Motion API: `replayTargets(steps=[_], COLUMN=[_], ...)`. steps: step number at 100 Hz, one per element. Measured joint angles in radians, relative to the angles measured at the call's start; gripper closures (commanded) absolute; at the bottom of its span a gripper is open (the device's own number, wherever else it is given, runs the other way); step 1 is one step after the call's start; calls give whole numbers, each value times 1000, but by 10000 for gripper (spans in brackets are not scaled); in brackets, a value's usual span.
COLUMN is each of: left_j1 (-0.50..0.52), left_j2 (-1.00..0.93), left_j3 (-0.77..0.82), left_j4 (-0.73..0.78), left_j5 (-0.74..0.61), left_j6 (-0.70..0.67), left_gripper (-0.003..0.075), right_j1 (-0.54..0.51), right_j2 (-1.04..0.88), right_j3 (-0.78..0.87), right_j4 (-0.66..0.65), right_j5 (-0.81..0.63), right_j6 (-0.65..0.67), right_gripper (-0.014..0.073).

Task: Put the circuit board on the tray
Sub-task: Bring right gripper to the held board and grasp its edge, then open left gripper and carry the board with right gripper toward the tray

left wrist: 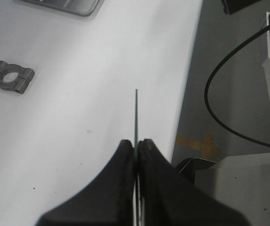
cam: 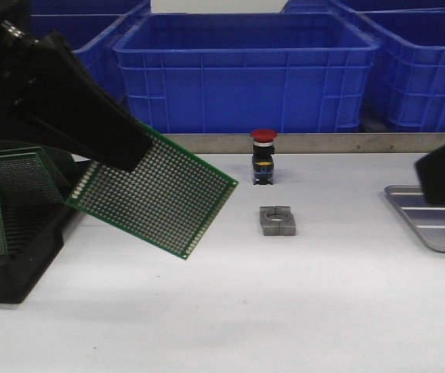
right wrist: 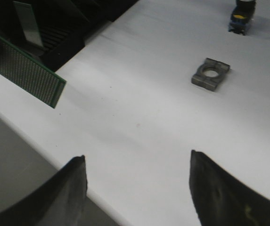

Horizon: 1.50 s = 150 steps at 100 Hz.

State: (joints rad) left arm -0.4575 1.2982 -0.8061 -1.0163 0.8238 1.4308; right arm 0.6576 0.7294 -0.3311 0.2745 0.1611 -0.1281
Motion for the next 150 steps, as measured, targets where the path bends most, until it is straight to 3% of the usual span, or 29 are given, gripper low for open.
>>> replayTargets(steps=[11,26,57,86,129,139,150], left_j1=[0,0,0,0,0,0,0], left_j2=[0,0,0,0,0,0,0], left_j3=[0,0,0,0,0,0,0], left_j4=[0,0,0,0,0,0,0], left_j5=[0,0,0,0,0,0,-8], left_j6=[0,0,0,0,0,0,0], left_gripper=[741,741,741,741,741,741,740], right_j1=[74,149,163,197,250,250,250], right_j2=[94,240,489,549,615,635,649], right_j3=[-29,-113,-297,-369,-406,-424,-431], right_j4=[-18,-136,-265,-310,-318,-320,-320], right_j5=[-52,-66,-89,-19,-45,-49,-51], right_j6=[-3,-8,-10,-15,-40,-42,-42], right_gripper=[111,111,109,109,114,218,501])
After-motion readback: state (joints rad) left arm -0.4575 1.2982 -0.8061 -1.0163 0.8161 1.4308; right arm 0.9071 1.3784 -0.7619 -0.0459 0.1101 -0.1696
